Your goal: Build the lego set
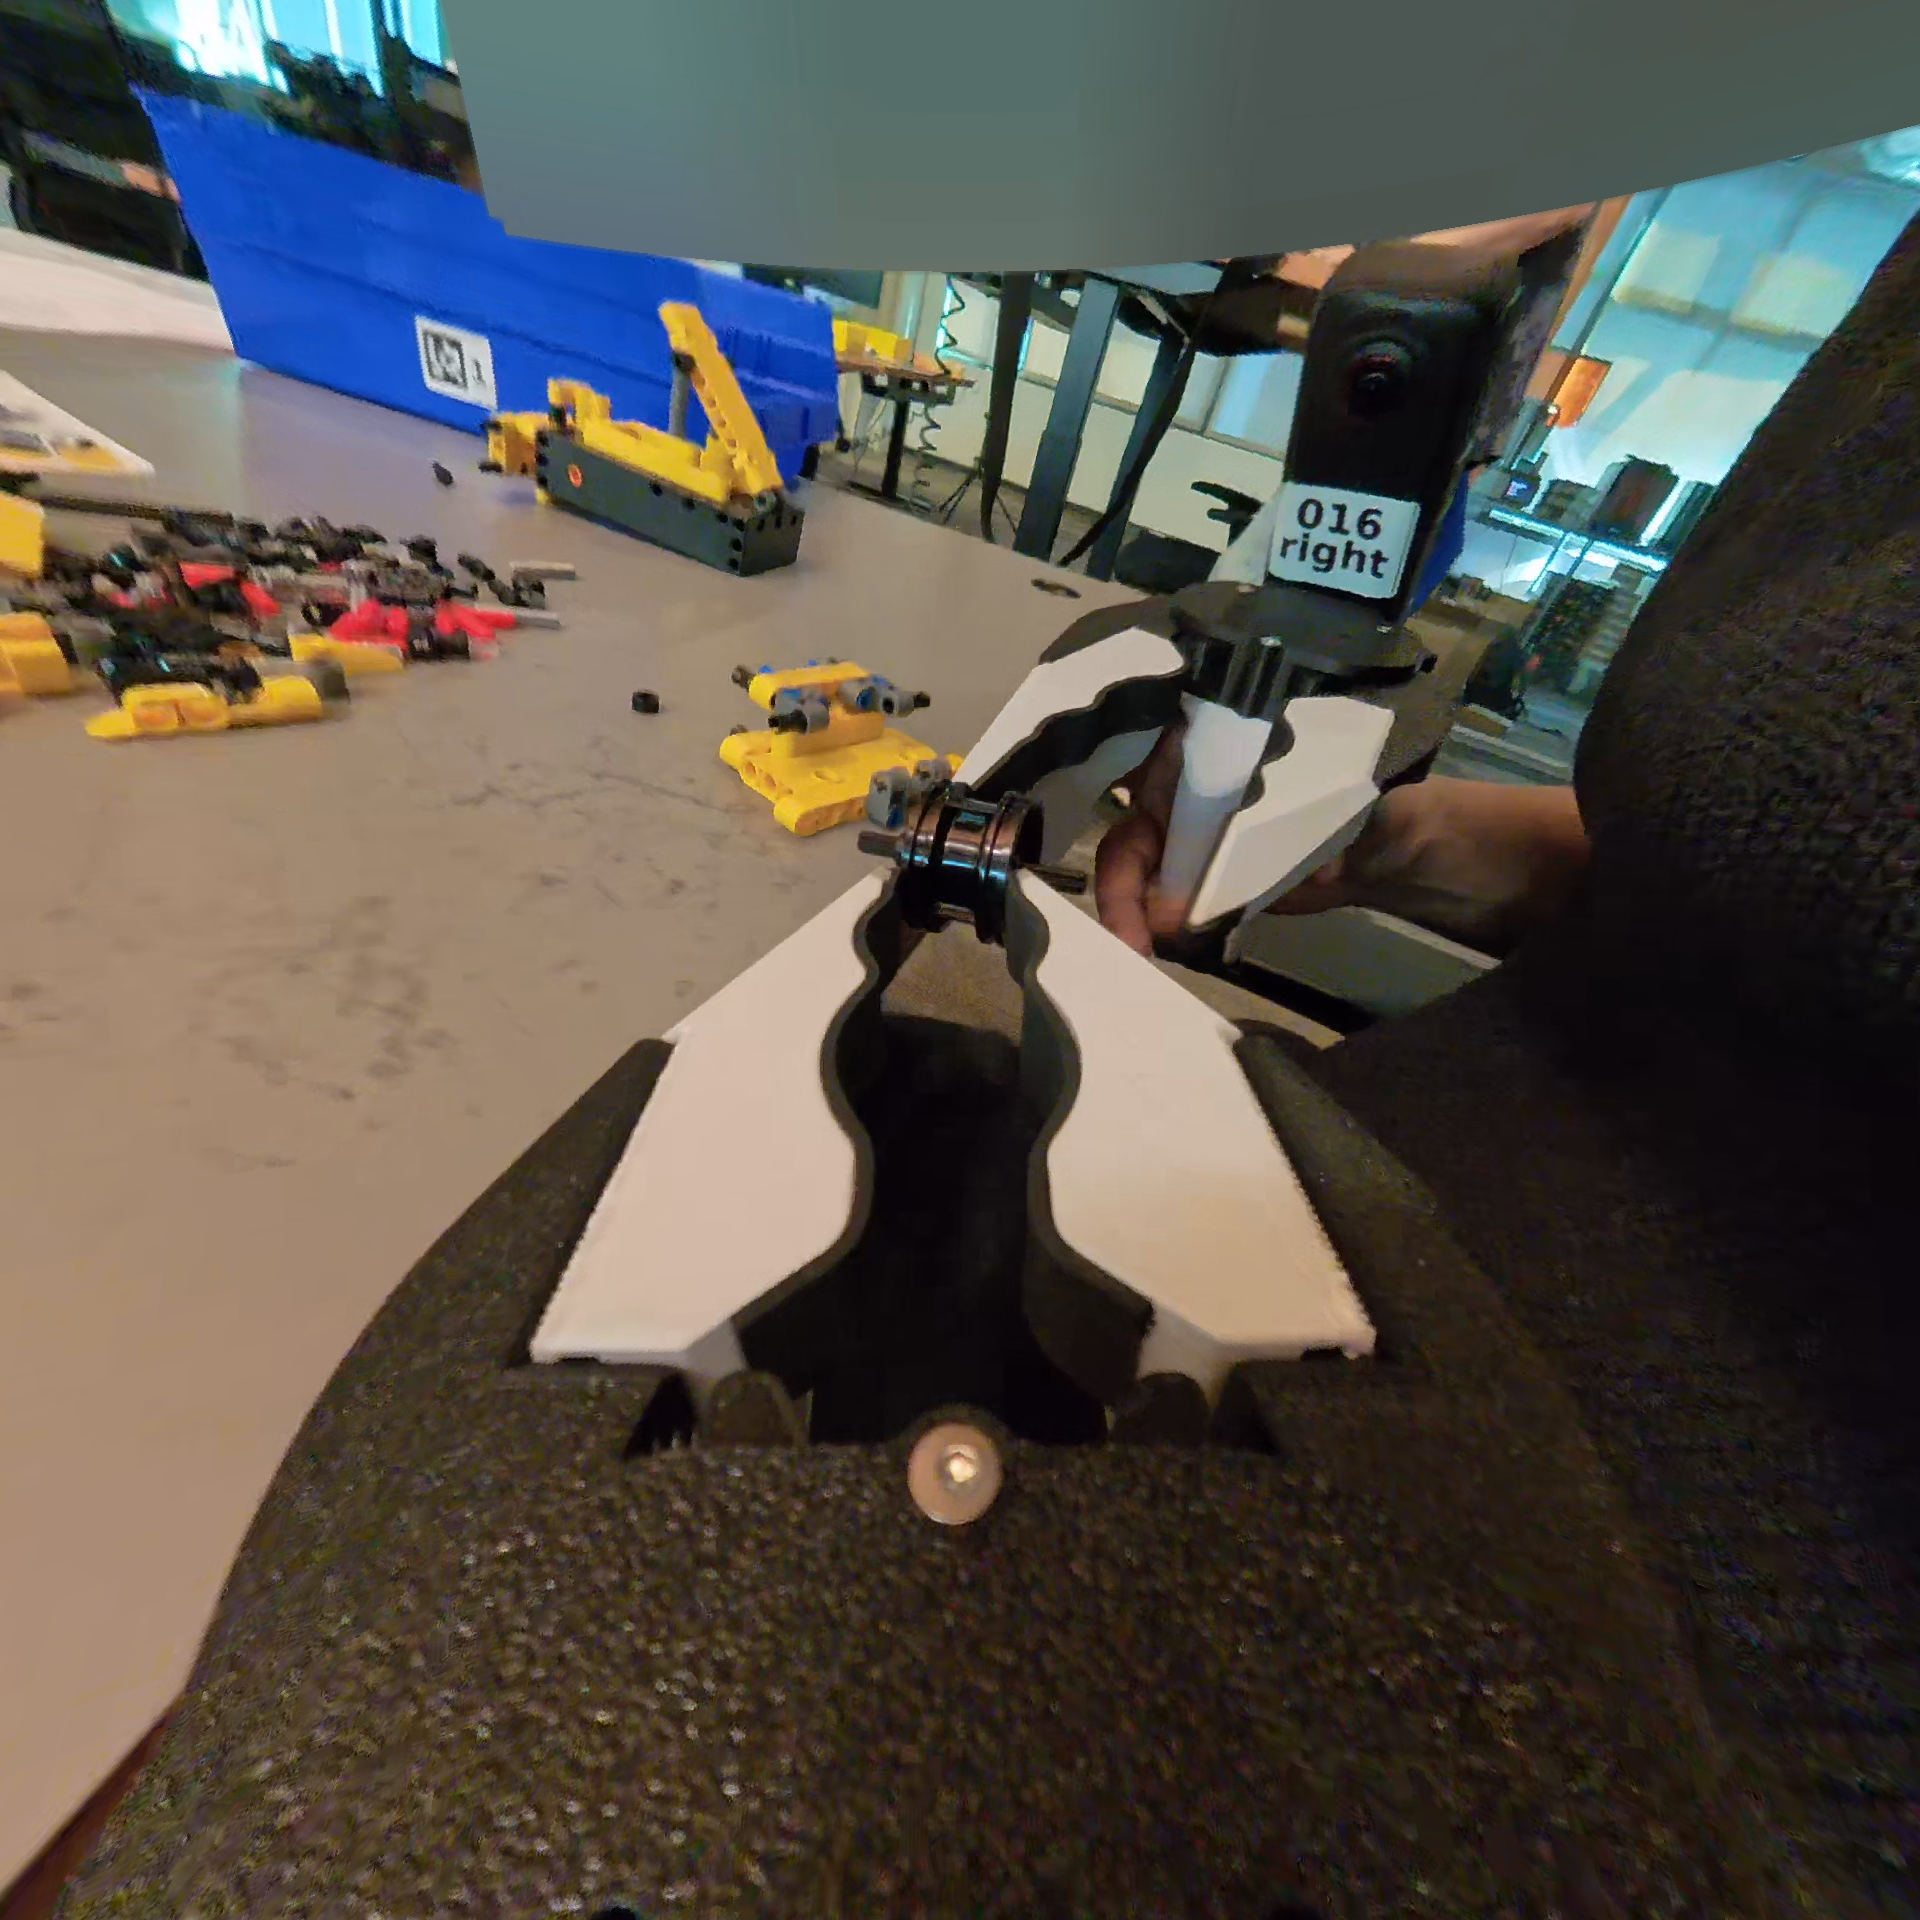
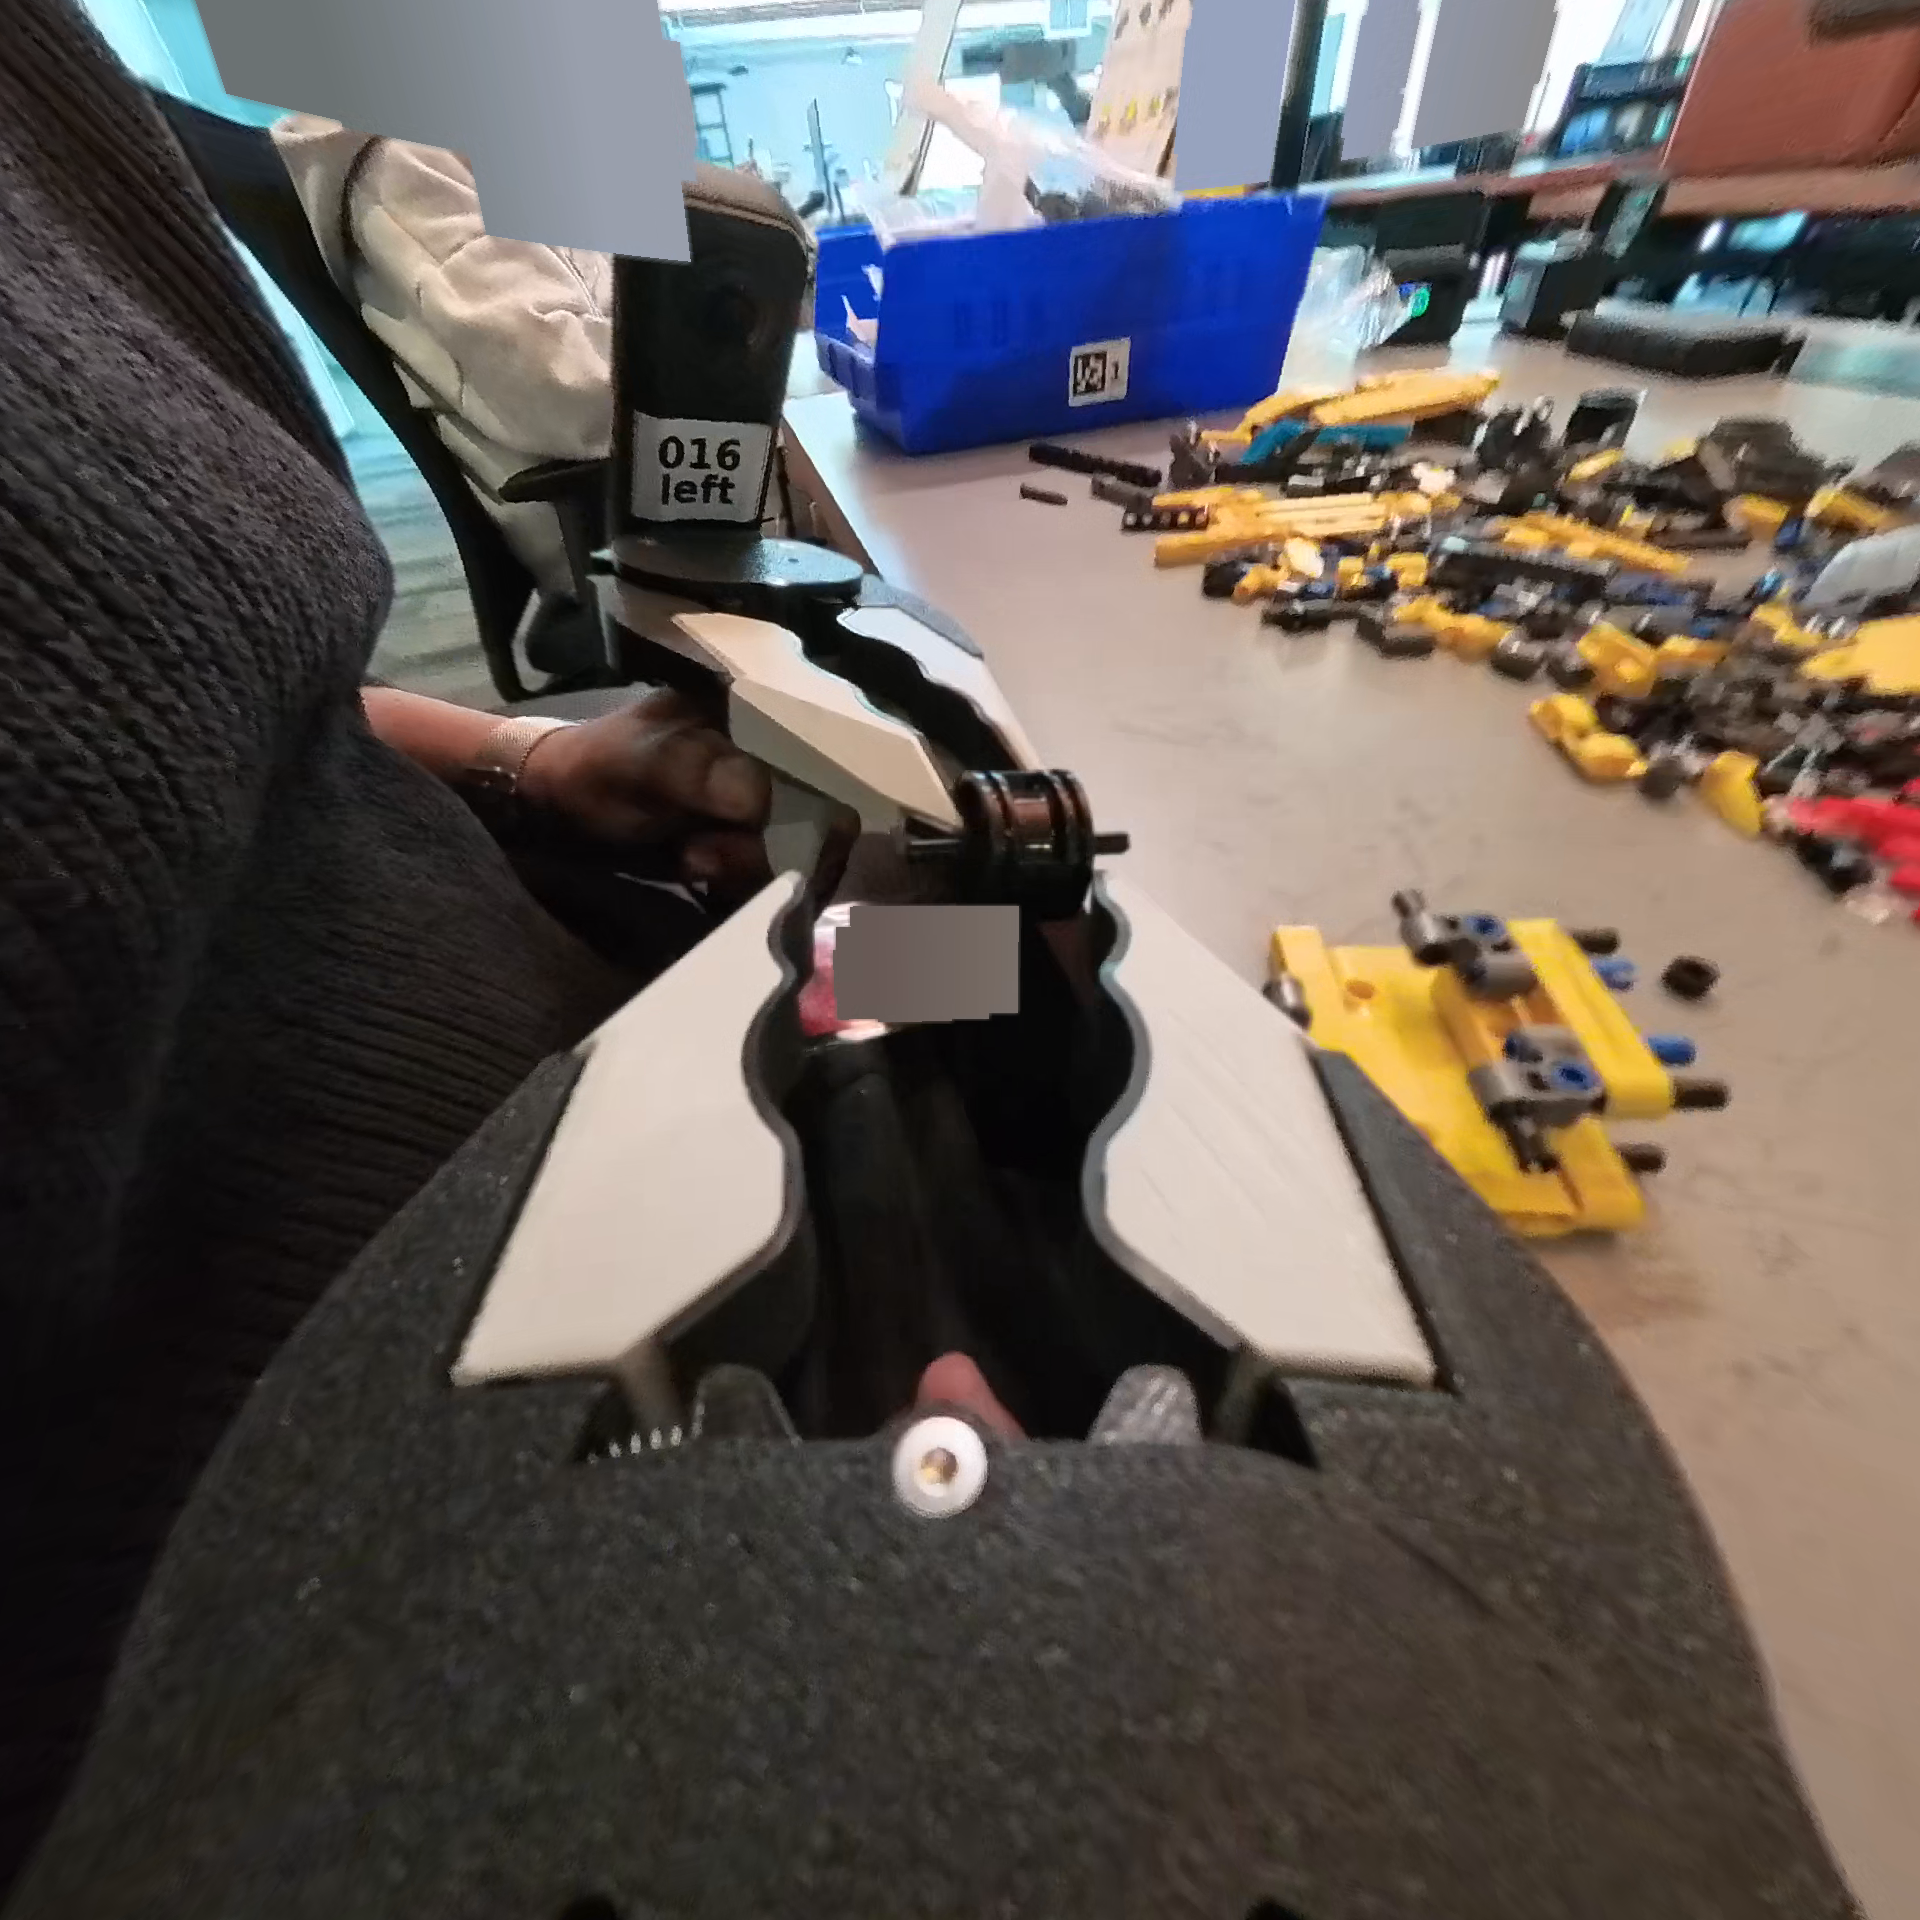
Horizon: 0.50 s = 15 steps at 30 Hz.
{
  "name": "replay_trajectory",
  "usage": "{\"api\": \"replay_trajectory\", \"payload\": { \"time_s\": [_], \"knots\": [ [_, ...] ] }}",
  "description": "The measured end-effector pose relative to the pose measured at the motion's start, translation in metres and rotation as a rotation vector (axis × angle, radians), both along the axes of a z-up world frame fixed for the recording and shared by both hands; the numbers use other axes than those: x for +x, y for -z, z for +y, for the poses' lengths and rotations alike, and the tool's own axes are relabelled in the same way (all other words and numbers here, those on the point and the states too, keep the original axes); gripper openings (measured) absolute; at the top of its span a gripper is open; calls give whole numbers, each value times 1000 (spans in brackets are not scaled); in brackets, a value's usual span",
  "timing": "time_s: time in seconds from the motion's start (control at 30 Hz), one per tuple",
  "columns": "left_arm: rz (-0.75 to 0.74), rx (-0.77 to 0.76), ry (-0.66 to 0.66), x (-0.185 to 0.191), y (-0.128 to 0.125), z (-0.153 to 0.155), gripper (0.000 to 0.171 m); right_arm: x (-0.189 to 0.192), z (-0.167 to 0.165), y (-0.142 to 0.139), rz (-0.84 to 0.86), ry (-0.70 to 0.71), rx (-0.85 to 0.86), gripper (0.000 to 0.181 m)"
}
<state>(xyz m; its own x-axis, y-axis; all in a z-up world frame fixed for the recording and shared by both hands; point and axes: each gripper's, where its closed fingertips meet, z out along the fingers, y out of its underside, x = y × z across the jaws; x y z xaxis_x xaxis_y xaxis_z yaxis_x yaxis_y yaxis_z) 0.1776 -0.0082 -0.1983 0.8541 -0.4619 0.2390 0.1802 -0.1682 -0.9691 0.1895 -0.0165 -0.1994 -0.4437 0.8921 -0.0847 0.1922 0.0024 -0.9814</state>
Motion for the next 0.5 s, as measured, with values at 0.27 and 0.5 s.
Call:
{"api": "replay_trajectory", "payload": {
  "time_s": [0.27,0.5],
  "knots": [
    [118,132,-96,-39,-61,6,19,-10,23,-81,212,-25,35,52],
    [350,190,-160,-113,-120,60,19,-89,89,-147,258,14,55,52]
  ]
}}
